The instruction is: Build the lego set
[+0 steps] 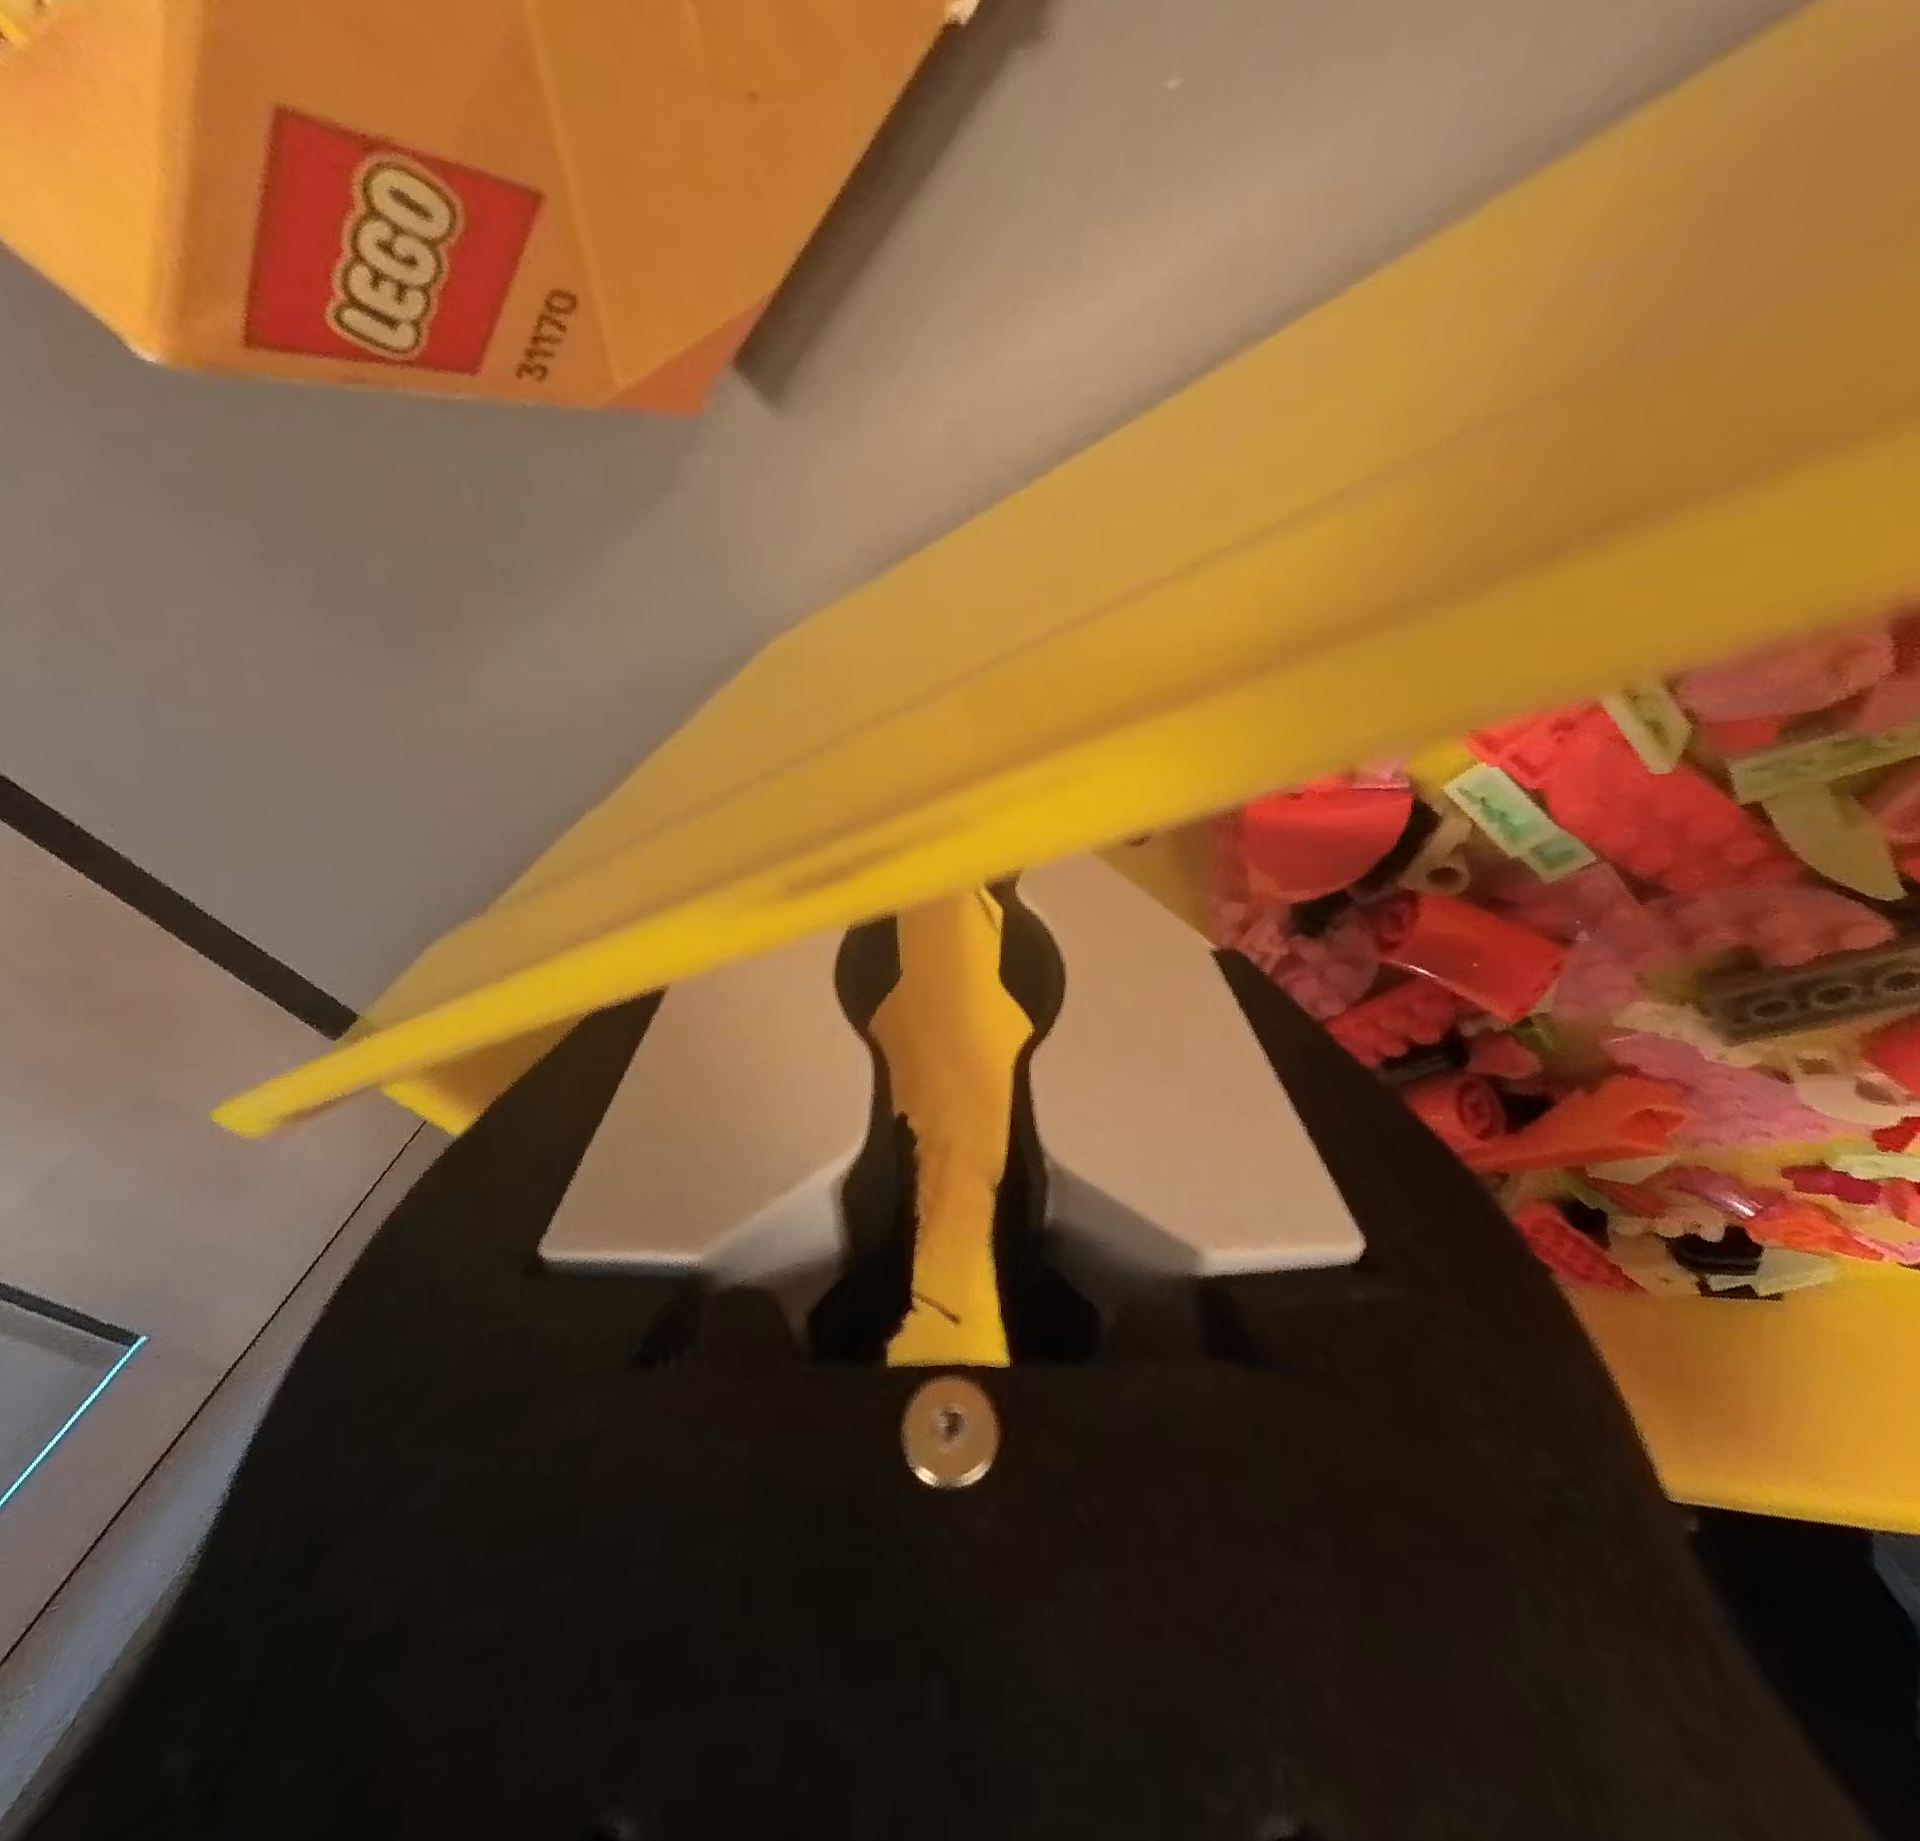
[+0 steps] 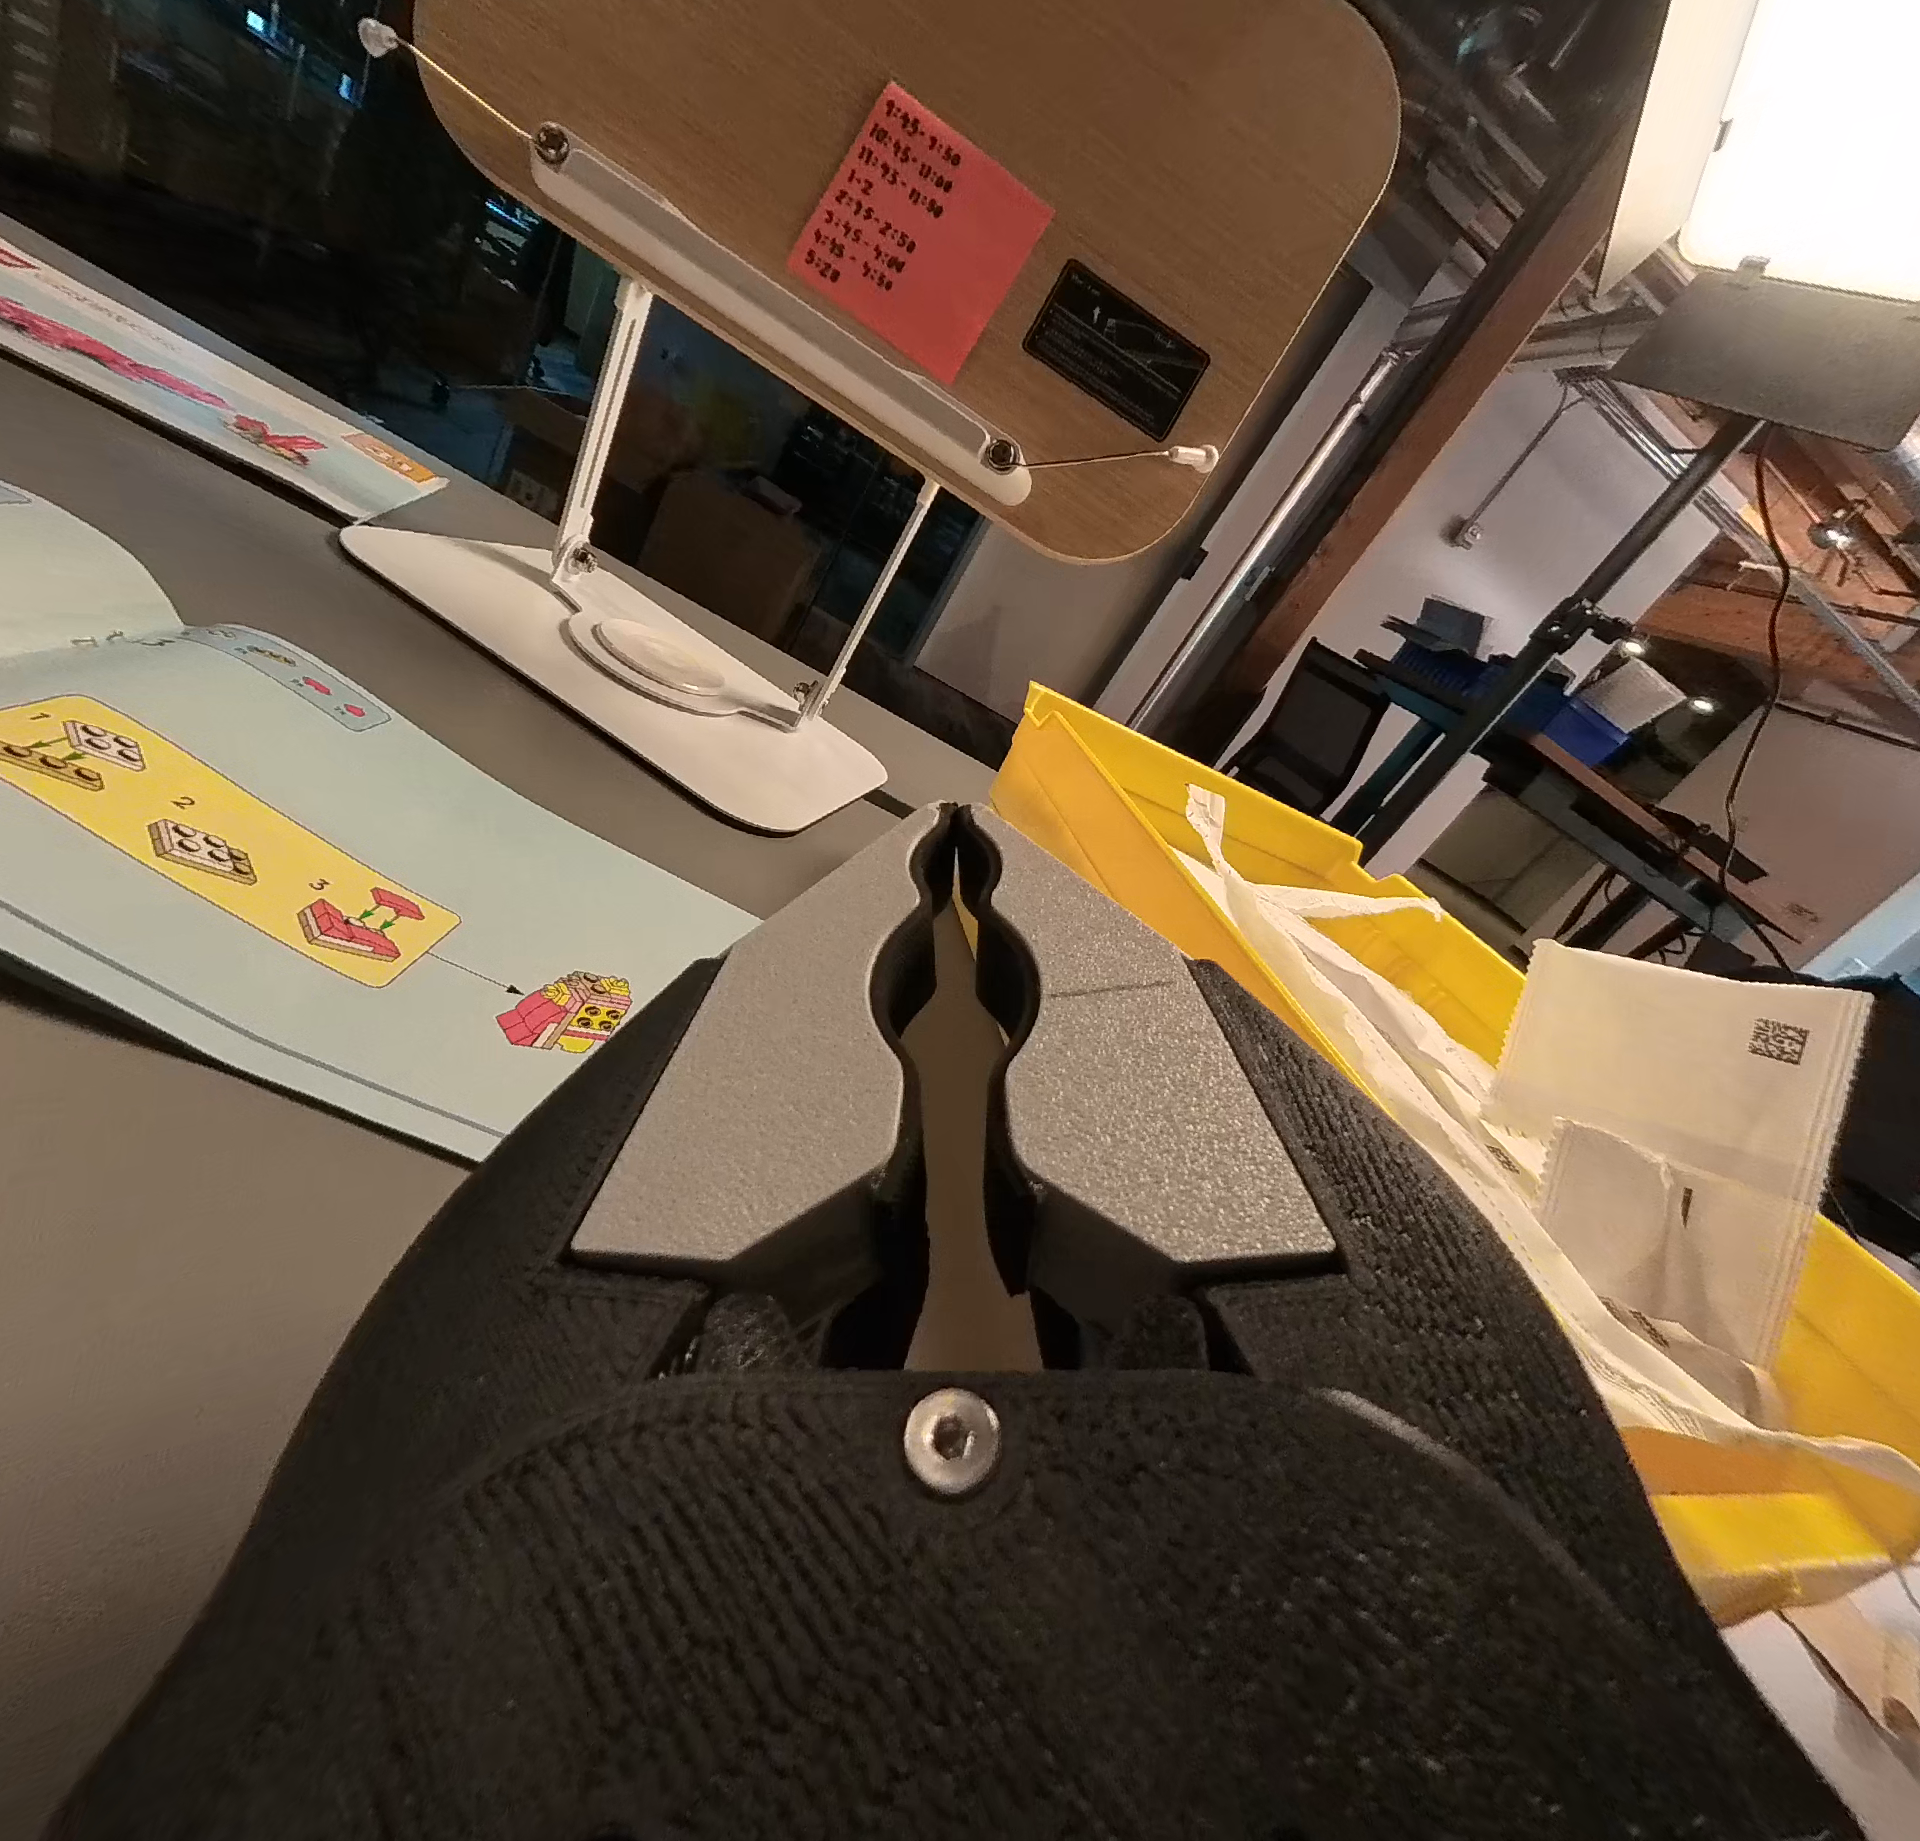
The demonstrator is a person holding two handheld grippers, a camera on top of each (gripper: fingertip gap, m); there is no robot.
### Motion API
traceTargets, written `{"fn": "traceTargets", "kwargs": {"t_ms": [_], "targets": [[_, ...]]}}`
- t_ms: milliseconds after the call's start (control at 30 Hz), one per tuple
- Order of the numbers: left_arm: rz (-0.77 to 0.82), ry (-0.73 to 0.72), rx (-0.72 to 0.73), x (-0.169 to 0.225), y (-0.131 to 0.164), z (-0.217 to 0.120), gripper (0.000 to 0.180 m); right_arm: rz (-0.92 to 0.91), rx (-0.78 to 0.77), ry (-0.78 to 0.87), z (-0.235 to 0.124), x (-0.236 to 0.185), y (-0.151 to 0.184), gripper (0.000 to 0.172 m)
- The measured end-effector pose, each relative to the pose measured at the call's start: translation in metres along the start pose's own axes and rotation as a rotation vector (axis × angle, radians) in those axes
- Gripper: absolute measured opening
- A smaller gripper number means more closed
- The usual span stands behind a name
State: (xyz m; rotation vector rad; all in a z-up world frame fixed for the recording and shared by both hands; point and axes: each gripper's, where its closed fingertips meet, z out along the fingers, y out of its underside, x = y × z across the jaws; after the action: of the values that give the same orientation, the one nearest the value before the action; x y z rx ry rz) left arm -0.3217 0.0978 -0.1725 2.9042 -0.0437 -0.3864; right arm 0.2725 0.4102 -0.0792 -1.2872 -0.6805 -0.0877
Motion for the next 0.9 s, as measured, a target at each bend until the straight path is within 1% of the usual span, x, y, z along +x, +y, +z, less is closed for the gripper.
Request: {"fn": "traceTargets", "kwargs": {"t_ms": [100, 367, 467, 567, 733, 900], "targets": [[-0.002, -0.003, 0.02, -0.001, -0.002, -0.001, 0.01, 0.003, 0.001, 0.0, 0.0, 0.0, 0.0, 0.0], [0.001, -0.002, 0.011, 0.0, -0.001, 0.0, 0.011, 0.01, 0.004, -0.001, 0.0, 0.001, 0.0, 0.0], [0.002, 0.032, 0.012, 0.005, 0.0, -0.001, 0.011, 0.012, 0.006, -0.001, 0.0, 0.001, -0.001, 0.0], [-0.009, 0.096, 0.043, 0.011, -0.002, -0.005, 0.01, 0.013, 0.006, -0.002, 0.0, 0.001, -0.001, 0.0], [-0.023, 0.085, 0.071, 0.004, -0.005, -0.01, 0.009, 0.015, 0.007, -0.004, 0.0, 0.0, -0.001, 0.0], [-0.015, 0.083, 0.049, 0.002, -0.003, -0.009, 0.006, 0.015, 0.008, -0.004, -0.001, 0.0, -0.001, 0.0]]}}
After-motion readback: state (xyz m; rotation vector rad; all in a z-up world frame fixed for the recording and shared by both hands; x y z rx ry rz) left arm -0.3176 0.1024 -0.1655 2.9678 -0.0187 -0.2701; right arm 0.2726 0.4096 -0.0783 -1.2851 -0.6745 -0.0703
